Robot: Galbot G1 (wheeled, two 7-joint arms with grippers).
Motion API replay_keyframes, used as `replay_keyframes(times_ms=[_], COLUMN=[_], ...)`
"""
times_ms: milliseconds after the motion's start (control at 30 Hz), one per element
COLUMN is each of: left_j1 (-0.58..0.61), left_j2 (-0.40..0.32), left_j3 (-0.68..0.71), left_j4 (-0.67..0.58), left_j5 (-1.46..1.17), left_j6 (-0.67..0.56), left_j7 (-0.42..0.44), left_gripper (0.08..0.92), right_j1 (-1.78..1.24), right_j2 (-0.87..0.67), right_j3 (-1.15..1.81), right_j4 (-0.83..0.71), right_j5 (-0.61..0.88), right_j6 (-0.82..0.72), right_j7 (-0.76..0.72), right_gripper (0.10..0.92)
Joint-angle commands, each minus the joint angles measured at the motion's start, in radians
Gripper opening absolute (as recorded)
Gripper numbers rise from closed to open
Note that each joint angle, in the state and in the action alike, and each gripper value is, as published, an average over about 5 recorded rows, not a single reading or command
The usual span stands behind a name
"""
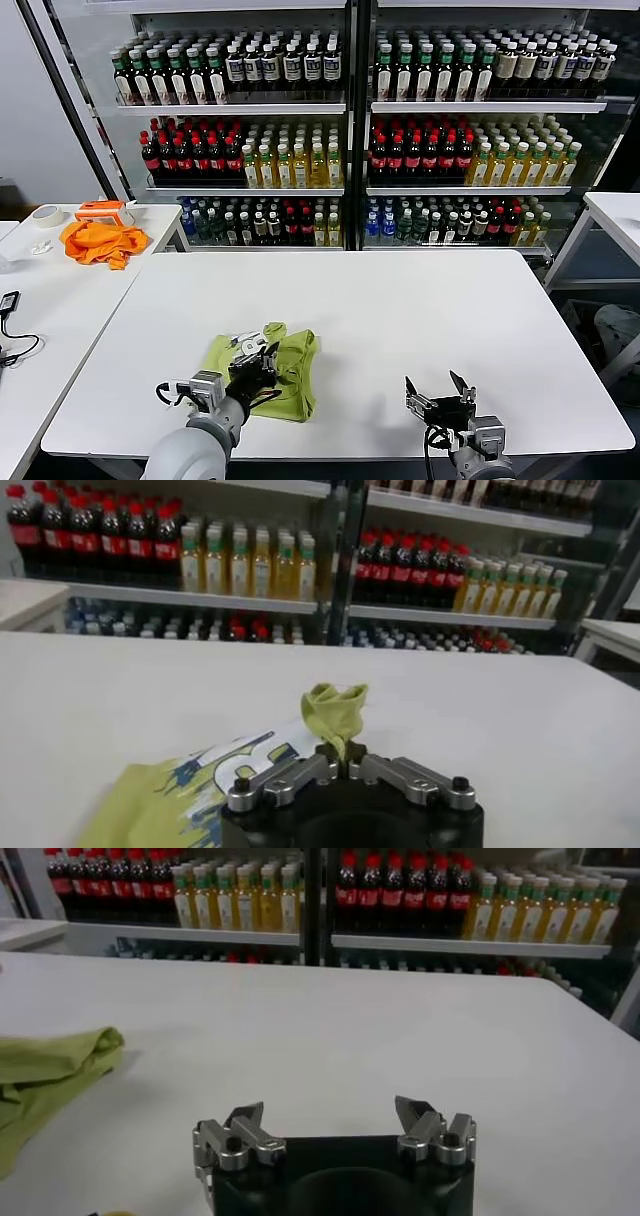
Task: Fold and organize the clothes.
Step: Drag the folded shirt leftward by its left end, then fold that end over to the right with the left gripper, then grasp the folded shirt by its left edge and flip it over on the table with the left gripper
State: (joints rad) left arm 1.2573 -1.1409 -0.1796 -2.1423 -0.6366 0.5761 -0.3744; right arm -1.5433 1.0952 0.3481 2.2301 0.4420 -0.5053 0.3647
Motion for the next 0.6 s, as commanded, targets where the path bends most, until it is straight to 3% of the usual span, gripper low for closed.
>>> replay_keyframes(times_ms=[33,267,400,600], left_j1=[-0.073,-0.097,-0.075,0.086], left_j2=[-0.051,-0.094,-0.033,0.065], left_j3=[0.044,0.006,-0.116,-0.242], left_j4=[0.085,0.047,0.009,0.081], left_j5=[-0.056,-0.105,-0.028,0.224], left_j6=[0.0,-0.123,-0.155,-0.077], left_j7=[0.001,0.031,0.055,0.045], left_gripper=[0.107,0.264,0.377,0.55], right_j1=[-0.001,-0.005,-0.013,-0.005], right_j2=[0.004,0.004,-0.002,0.002], right_j3=[0.001,0.009,0.023,0.018], right_j4=[0.004,0.02,0.025,0.018], right_j5=[-0.002,-0.005,-0.002,0.001], right_j6=[0.0,0.0,0.003,0.01], right_j7=[-0.001,-0.001,-0.005,-0.012], right_gripper=[0.823,0.823,0.823,0.823])
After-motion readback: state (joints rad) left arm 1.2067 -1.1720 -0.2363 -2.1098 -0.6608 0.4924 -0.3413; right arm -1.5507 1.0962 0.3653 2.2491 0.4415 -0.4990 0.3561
